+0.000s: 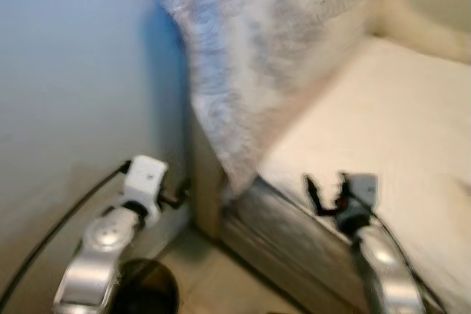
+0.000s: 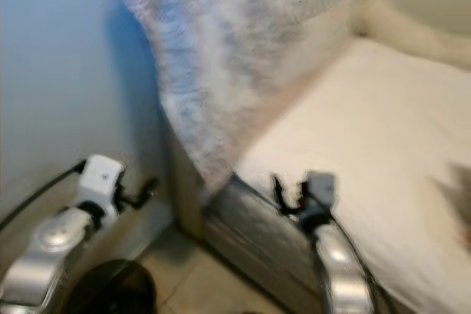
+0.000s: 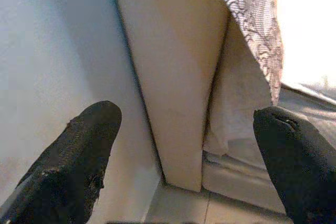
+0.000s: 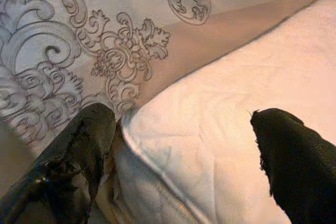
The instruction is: Clean up the room
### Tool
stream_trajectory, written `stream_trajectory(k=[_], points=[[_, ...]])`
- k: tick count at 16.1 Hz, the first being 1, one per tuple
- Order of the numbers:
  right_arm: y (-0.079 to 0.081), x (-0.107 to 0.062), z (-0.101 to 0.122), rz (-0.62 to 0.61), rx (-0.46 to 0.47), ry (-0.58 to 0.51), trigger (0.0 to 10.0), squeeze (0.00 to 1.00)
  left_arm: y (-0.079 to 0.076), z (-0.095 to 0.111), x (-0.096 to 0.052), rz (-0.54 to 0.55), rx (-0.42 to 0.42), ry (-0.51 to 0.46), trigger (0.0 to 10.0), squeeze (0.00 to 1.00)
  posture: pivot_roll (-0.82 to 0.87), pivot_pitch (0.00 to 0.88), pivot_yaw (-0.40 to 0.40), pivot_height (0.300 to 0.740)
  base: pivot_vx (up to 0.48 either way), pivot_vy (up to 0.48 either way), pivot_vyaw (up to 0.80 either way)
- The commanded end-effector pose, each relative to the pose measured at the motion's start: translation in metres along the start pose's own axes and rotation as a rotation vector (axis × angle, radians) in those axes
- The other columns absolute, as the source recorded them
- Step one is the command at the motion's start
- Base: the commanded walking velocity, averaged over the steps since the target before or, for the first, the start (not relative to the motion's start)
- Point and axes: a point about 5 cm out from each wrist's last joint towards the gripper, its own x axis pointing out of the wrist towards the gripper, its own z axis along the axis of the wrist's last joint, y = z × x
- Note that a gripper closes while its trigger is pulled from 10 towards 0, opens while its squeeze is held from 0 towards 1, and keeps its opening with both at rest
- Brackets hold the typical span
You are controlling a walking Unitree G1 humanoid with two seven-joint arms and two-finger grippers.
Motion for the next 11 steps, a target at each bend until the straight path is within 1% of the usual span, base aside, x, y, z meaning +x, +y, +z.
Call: stream_trajectory(k=[1, 3, 4, 5, 9, 10, 11], points=[[-0.003, 0.000, 0.006, -0.014, -0.024, -0.020, 10.0, 1.00, -0.003, 0.004, 0.002, -0.001, 0.020, -0.023, 10.0, 0.00, 0.01, 0.000, -0.019, 0.740, 0.000, 0.000, -0.80], [0.004, -0.001, 0.012, -0.014, -0.031, -0.043, 10.0, 1.00, -0.002, 0.005, 0.003, 0.017, 0.033, -0.033, 10.0, 0.00, 0.01, 0.000, -0.018, 0.740, 0.000, 0.000, -0.80], [0.005, -0.001, 0.013, -0.018, -0.034, -0.050, 10.0, 1.00, -0.003, 0.005, 0.004, 0.016, 0.032, -0.034, 10.0, 0.00, 0.01, 0.000, -0.018, 0.740, 0.000, 0.000, 0.00], [0.007, -0.001, 0.017, -0.023, -0.036, -0.064, 10.0, 1.00, -0.002, 0.006, 0.004, 0.015, 0.034, -0.036, 10.0, 0.00, 0.01, 0.000, -0.019, 0.740, 0.000, -0.285, 0.00], [0.010, -0.003, 0.025, -0.041, -0.040, -0.080, 10.0, 1.00, -0.002, 0.008, 0.006, 0.018, 0.037, -0.043, 10.0, 0.00, 0.01, 0.000, -0.018, 0.740, 0.000, -0.367, 0.00], [0.011, -0.004, 0.028, -0.048, -0.038, -0.080, 10.0, 0.73, -0.002, 0.008, 0.006, 0.021, 0.038, -0.048, 10.0, 0.00, 0.01, 0.000, -0.019, 0.740, 0.000, -0.379, 0.00], [0.012, -0.004, 0.029, -0.050, -0.039, -0.080, 10.0, 0.00, -0.002, 0.008, 0.006, 0.022, 0.038, -0.049, 10.0, 0.00, 0.01, 0.000, -0.019, 0.740, 0.000, -0.379, 0.00]])
